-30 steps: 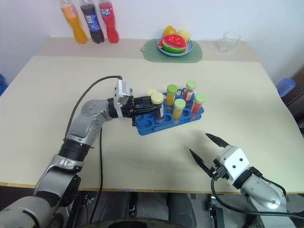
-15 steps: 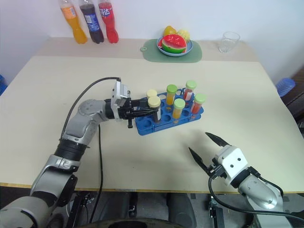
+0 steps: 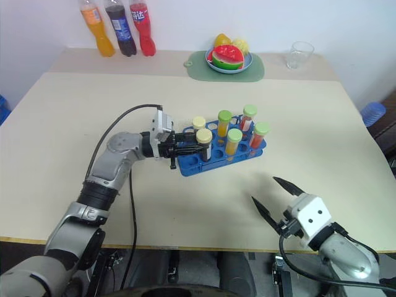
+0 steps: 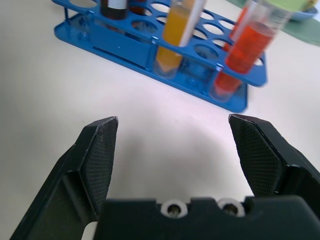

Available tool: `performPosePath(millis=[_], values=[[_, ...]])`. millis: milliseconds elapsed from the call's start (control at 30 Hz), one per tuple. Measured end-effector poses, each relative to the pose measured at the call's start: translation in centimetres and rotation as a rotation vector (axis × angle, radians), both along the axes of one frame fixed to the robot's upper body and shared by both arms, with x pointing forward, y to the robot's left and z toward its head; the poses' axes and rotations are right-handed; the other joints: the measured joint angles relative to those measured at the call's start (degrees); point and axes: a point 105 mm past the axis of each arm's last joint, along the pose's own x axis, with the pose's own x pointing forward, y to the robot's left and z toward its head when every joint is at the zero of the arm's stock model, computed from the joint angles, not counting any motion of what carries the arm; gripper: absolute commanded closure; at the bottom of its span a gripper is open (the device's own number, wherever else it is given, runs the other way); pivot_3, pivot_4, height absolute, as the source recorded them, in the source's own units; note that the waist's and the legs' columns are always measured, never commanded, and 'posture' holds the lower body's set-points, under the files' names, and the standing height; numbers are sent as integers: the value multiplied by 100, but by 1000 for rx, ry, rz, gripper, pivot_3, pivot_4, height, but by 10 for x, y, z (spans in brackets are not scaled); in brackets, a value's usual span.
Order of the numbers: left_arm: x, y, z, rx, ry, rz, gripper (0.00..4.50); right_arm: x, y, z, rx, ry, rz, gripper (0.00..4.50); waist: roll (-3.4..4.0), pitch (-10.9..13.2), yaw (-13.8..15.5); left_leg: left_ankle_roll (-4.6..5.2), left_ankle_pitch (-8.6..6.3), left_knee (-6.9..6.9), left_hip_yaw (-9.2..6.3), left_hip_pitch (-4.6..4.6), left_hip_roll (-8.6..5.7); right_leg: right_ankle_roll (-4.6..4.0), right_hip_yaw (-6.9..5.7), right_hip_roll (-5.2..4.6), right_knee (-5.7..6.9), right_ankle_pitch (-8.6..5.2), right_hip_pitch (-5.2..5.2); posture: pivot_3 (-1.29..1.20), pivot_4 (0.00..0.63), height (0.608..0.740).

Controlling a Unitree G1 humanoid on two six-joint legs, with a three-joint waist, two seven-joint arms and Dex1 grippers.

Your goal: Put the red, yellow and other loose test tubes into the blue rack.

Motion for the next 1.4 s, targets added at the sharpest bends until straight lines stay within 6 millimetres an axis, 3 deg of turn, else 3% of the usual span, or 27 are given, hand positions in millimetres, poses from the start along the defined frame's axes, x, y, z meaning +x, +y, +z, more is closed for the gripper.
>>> performPosePath(millis=[200, 400, 567, 933, 1033, 1167, 1400], values=[[-7, -2, -2, -29, 59, -44, 288, 2, 0, 3, -4, -14, 5, 571, 0, 0, 0, 0, 0, 1, 0, 0, 1, 0, 0, 1, 1, 0, 0, 0, 150, 740], [-11, 4, 20, -134, 20, -14, 288, 4, 2, 6, -6, -26, 20, 571, 1, 0, 0, 1, 0, 0, -1, 0, 2, 0, 0, 2, 1, 0, -1, 0, 150, 740], [-9, 25, 29, -207, 1, 84, 288, 5, 4, 9, 12, -32, 39, 571, 2, -1, -9, 1, 0, 0, -1, 3, 2, 0, 0, 2, 4, 0, 0, 0, 150, 740], [8, 107, -12, -90, 37, 476, 288, 15, -20, 25, 138, -62, -40, 571, 2, -2, -5, 1, -1, 0, 3, 4, 3, 0, -1, -2, 2, 0, 3, 0, 150, 740], [4, 127, -29, -84, 81, 573, 288, 19, -31, 31, 146, -66, -60, 571, 2, -1, -44, 2, -1, -3, 3, 4, 7, 0, -1, -1, 3, 0, 1, 0, 150, 740], [-9, 140, -39, -65, 87, 632, 288, 31, -36, 36, 140, -72, -34, 571, 2, -2, -116, 1, -1, -3, 3, 6, 9, 0, -1, 0, 6, 0, 1, 0, 150, 740], [-29, 145, -41, -22, 86, 643, 288, 43, -43, 36, 134, -45, 1, 571, 4, -2, -125, 1, -1, -5, 5, 8, 9, 0, -1, 0, 6, 0, 1, 0, 150, 740]])
